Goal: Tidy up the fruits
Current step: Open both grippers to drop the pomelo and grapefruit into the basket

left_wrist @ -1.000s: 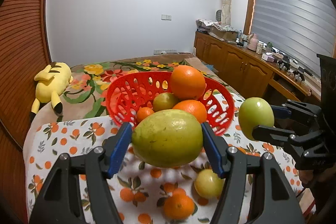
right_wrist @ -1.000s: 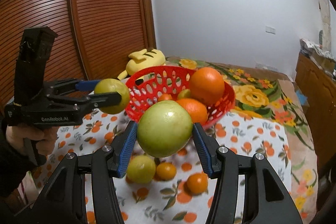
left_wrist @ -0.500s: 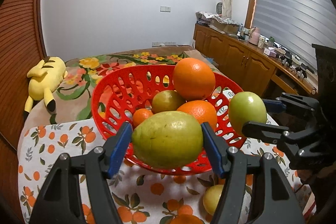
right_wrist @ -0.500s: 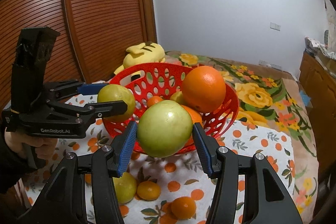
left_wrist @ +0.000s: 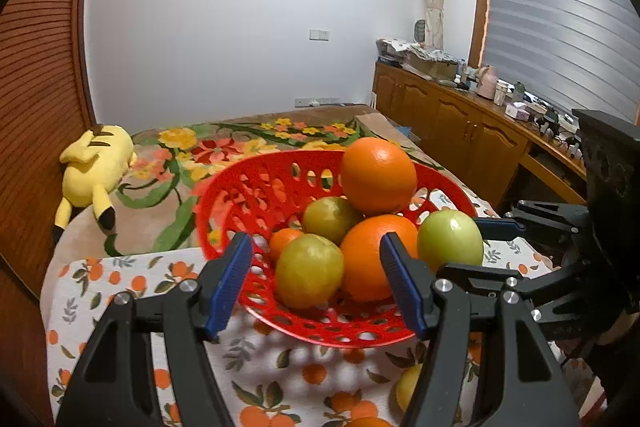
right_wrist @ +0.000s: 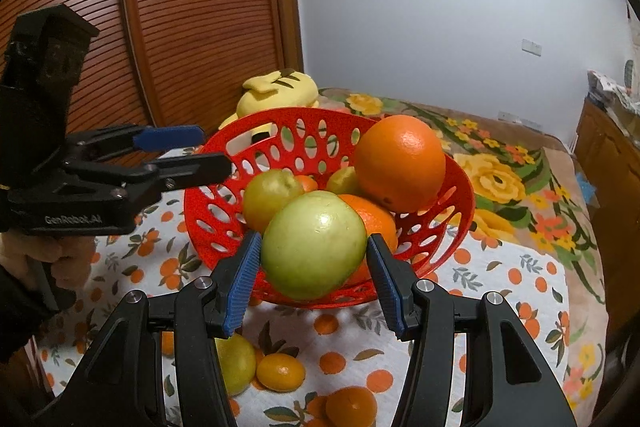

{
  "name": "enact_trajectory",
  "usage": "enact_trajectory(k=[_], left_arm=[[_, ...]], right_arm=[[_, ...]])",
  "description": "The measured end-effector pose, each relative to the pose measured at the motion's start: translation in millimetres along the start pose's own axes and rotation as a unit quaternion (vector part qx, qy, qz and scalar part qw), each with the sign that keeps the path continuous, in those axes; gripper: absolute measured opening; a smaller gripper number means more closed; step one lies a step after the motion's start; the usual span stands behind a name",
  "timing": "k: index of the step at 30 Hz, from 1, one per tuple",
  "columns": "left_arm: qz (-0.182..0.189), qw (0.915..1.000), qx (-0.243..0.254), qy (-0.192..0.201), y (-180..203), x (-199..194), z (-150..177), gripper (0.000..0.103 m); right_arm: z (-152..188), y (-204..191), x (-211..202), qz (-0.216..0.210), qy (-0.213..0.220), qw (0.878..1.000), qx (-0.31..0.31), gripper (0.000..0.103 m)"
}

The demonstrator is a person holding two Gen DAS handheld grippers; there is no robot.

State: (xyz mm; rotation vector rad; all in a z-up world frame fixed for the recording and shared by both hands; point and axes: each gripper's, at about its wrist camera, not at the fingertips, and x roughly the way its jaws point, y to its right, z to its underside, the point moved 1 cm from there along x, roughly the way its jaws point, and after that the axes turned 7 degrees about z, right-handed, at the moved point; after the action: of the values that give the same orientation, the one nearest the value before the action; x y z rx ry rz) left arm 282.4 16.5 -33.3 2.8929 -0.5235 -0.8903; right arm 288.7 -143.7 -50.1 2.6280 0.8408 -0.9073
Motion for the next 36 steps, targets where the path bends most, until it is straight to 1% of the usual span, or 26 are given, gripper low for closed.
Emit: enact_trajectory(k=[5,13,18,26,31,36], left_arm=[[-0.013,0.9999,-0.009,0.002,-13,-7,4,0.066],[-0.017,0.9994,-0.03,0.001,-32,-11,13,0.066],[-0.016,0.9994,-0.032,-0.001,-32,-12,18,0.066],[-0.022,0.9991,-0.033,-0.017,-35,-11,32,0.066],[-0.024,0.9989,-0.035,-0.019,-36,-13,38,0.066],[-0.025,0.9989,-0.035,-0.018,-35,-17,40,0.066]], right_arm=[[-4,-3,6,-0.003,-0.005,1.0,-0.004,0.055],[-6,-19,18,-0.017,-0.018,1.0,-0.015,0.055],[-7,-27,22,-0.022,-0.023,0.999,-0.019,0.055],[-6,-36,28,-0.024,-0.029,0.999,-0.023,0.055],[-13,-37,24,-0.025,-0.016,0.999,-0.015,0.055],[-15,-39,23,-0.021,-0.016,1.0,-0.014,0.055]])
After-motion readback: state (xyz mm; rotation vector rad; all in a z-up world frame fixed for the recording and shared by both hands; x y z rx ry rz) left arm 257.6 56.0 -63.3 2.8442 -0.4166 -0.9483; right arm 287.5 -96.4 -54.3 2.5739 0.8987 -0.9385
